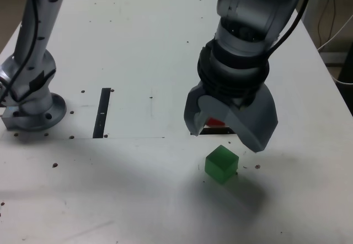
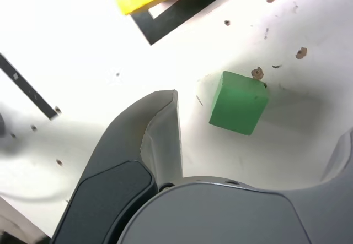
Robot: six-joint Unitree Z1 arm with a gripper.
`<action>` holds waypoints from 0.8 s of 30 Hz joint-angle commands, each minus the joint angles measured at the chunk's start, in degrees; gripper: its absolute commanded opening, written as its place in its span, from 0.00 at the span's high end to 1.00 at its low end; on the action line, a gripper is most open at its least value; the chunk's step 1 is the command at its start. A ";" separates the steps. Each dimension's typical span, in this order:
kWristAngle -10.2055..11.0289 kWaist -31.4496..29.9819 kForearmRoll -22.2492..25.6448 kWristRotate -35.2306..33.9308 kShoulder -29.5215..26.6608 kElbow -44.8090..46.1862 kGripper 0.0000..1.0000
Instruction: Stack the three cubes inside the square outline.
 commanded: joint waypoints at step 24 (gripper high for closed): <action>2.50 -0.72 -0.52 7.10 3.08 -0.17 0.01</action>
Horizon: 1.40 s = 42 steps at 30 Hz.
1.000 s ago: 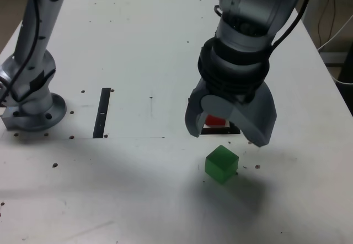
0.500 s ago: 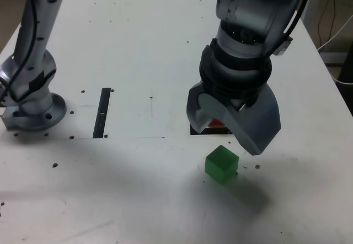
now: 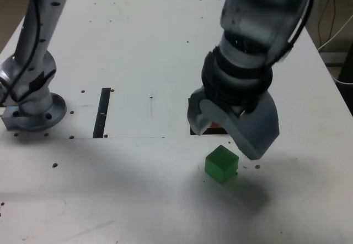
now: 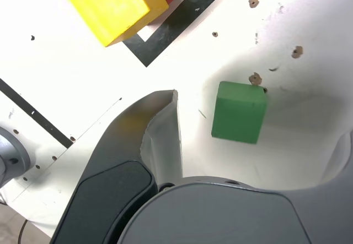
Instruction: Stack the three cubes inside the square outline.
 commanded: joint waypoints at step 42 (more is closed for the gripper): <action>-2.76 -0.18 -8.61 -1.52 6.25 4.96 0.66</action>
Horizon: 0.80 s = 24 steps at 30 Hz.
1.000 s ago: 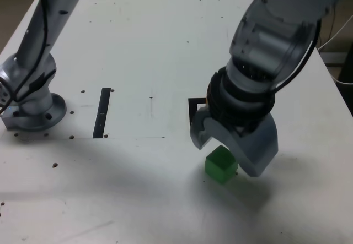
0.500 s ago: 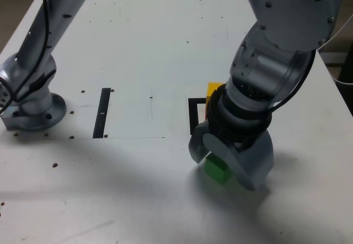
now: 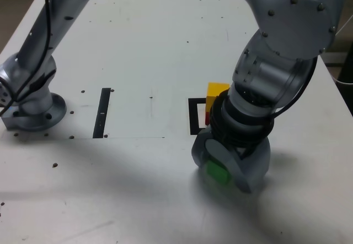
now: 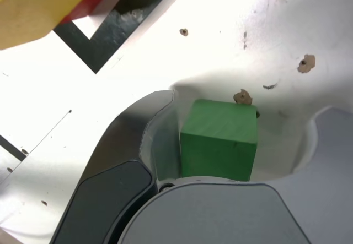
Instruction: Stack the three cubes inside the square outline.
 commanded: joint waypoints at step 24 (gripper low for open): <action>0.24 -0.06 0.81 -0.28 0.02 -0.08 0.72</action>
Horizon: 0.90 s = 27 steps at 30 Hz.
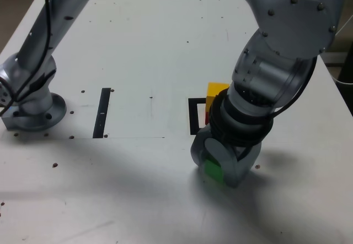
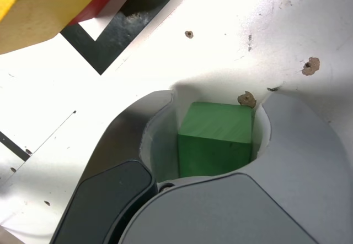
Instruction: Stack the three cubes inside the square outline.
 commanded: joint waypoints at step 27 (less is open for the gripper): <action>4.03 6.48 13.84 1.43 -9.94 -7.15 0.72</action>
